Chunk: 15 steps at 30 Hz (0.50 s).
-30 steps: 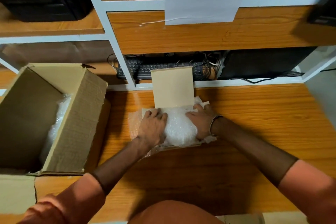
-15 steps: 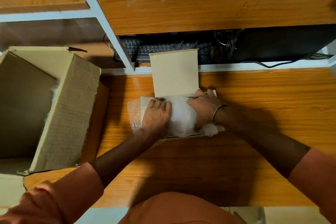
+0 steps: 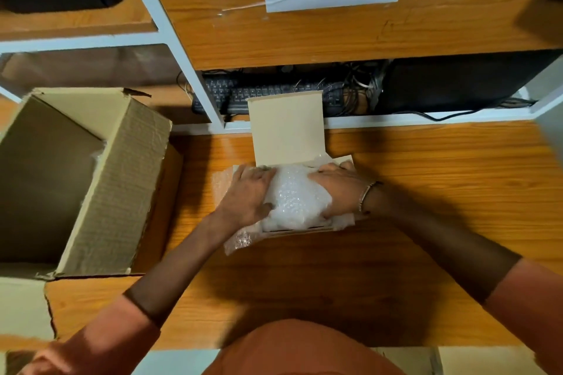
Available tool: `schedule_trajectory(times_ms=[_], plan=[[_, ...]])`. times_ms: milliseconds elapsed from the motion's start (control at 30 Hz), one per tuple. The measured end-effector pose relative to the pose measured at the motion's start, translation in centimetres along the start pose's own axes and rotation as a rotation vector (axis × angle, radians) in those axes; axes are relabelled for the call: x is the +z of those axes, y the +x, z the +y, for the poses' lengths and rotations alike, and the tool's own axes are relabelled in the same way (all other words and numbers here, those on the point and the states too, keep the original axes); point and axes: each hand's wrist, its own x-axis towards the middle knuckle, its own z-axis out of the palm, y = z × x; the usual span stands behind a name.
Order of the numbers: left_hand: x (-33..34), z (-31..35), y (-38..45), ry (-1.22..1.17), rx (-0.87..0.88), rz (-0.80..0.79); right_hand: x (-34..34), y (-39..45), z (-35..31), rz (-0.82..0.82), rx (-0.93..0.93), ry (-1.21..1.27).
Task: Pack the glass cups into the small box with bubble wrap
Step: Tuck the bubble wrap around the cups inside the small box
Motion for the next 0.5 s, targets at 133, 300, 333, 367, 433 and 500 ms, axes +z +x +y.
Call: schedule_trajectory(times_ms=[133, 300, 333, 367, 433, 500], plan=[[-0.6, -2.2, -3.1, -0.116, -0.267, 0.208, -2.0, -2.8, 0.8, 0.263, 0.072, 0.192], [1.3, -2.6, -6.4, -0.427, -0.568, 0.252, -0.3, -4.0, -0.7, 0.25, 0.314, 0.384], [1.5, -2.5, -6.7, -0.472, -0.572, 0.275, 0.1, -4.1, -1.1, 0.226, 0.336, 0.388], [1.6, -2.3, -7.0, -0.51, -0.593, 0.28, 0.4, -4.0, -1.3, 0.23, 0.355, 0.369], [1.9, -2.2, -7.0, -0.581, -0.68, 0.223, 1.0, -3.9, -1.5, 0.283, 0.383, 0.341], [1.8, -2.1, -6.7, -0.803, -0.79, 0.071, 1.3, -3.8, -1.7, 0.307, 0.396, 0.347]])
